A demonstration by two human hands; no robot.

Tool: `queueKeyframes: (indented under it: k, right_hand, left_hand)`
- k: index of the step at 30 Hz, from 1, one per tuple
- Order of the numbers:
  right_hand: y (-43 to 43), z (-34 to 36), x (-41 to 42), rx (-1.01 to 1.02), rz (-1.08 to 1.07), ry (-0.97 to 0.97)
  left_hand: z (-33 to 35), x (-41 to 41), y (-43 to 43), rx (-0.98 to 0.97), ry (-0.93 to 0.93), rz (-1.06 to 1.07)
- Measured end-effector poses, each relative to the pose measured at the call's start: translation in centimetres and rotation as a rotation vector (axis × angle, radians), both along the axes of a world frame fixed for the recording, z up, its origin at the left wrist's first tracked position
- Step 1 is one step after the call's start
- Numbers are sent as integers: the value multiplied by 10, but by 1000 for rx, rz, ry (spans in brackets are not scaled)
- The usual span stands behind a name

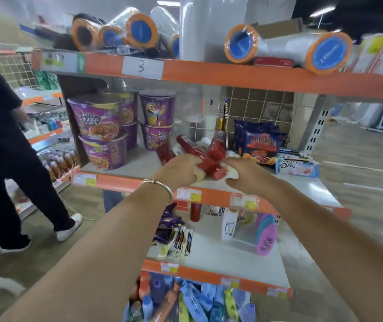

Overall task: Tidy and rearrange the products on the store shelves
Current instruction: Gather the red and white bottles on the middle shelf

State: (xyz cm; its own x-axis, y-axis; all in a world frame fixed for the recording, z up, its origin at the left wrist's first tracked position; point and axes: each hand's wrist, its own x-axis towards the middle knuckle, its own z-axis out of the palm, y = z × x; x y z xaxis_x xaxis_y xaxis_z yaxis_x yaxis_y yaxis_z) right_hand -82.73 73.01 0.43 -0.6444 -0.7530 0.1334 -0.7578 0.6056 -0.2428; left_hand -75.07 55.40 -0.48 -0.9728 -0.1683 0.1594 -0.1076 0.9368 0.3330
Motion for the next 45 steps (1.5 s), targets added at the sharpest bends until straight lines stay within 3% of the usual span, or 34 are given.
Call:
queueKeyframes:
  k: [7,14,20,26,35,37,39,45]
  right_hand:
    - [-40,3,-57,0,-59,47]
    - [-59,-2,-96,74,-88,159]
    - [-69,-8,-133,200,-75,267]
    - [-89,-11,-155,417,79,442]
    - [-108,-6,-167,684,183,527]
    - [-109,-6,-171,626,210,505]
    - [-106,-7,-176,435,250,490]
    - [-93,-3,-181,18,-24,178]
  left_hand:
    - [10,-58,-55,-85,53,-53]
    - [-1,-110,-94,-111,-52,-86]
    - [-9,-135,-99,-183,-62,-245]
    - [-15,-151,-95,-356,-72,-356]
    - [-10,-152,-86,-518,-61,-391]
    - [-8,-152,-88,-508,-85,-400]
    - [-7,-151,-91,-473,-77,-397]
    - [-8,-153,-95,-396,-80,-342]
